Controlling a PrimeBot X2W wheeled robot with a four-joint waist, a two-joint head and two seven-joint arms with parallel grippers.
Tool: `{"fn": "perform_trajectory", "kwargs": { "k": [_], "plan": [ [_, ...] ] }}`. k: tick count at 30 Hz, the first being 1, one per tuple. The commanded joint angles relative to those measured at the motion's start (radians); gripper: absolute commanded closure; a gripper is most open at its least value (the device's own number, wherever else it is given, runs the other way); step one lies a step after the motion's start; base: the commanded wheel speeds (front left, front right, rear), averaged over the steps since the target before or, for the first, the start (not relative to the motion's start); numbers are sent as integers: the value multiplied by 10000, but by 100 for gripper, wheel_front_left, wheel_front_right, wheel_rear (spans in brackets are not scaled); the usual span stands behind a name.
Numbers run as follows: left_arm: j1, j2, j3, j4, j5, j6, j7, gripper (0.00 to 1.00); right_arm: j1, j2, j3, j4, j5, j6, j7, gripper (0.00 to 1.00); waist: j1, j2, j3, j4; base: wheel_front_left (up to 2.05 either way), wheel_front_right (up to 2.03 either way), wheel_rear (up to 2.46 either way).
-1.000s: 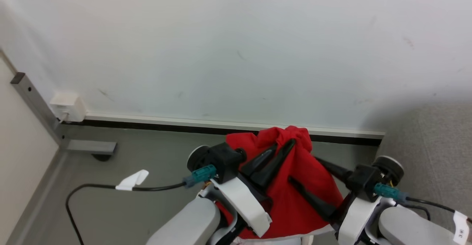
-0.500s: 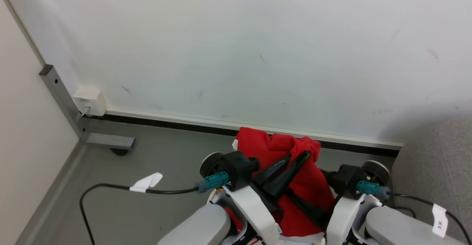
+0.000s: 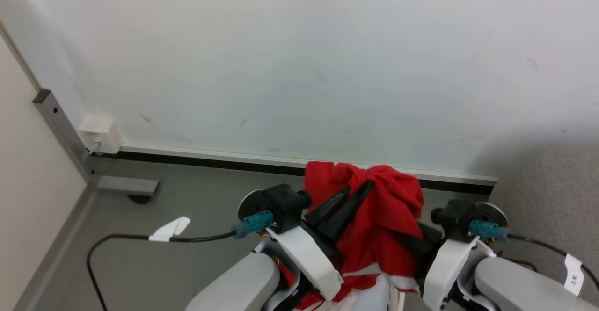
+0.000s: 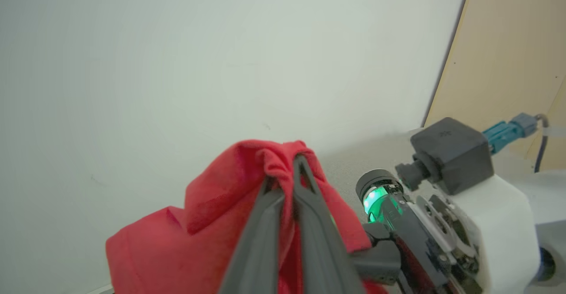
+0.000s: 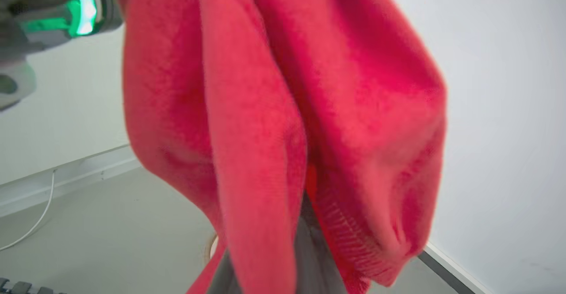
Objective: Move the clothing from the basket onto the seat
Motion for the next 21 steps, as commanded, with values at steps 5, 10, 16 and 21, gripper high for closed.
{"fn": "perform_trajectory", "kwargs": {
  "k": [5,10,16,21],
  "plan": [
    [203,158,189,141,-85,240,-99,51,359,-103,-1170,-442,-336,-21,-61,100,-1,0,-20,-296,0,0,0],
    [296,193,191,158,-45,351,-119,0,956,-23,-2722,-724,-1076,-21,-56,100,-1,0,-17,-654,0,0,0],
    [446,290,202,60,0,424,-164,0,1792,232,-4900,-1123,-2317,-21,-56,100,-1,0,6,-1266,0,0,0],
    [552,429,214,-39,163,508,-182,0,2407,390,-6128,-1620,-3068,-21,-56,100,-1,0,34,-1962,0,0,0]
  ]
}}
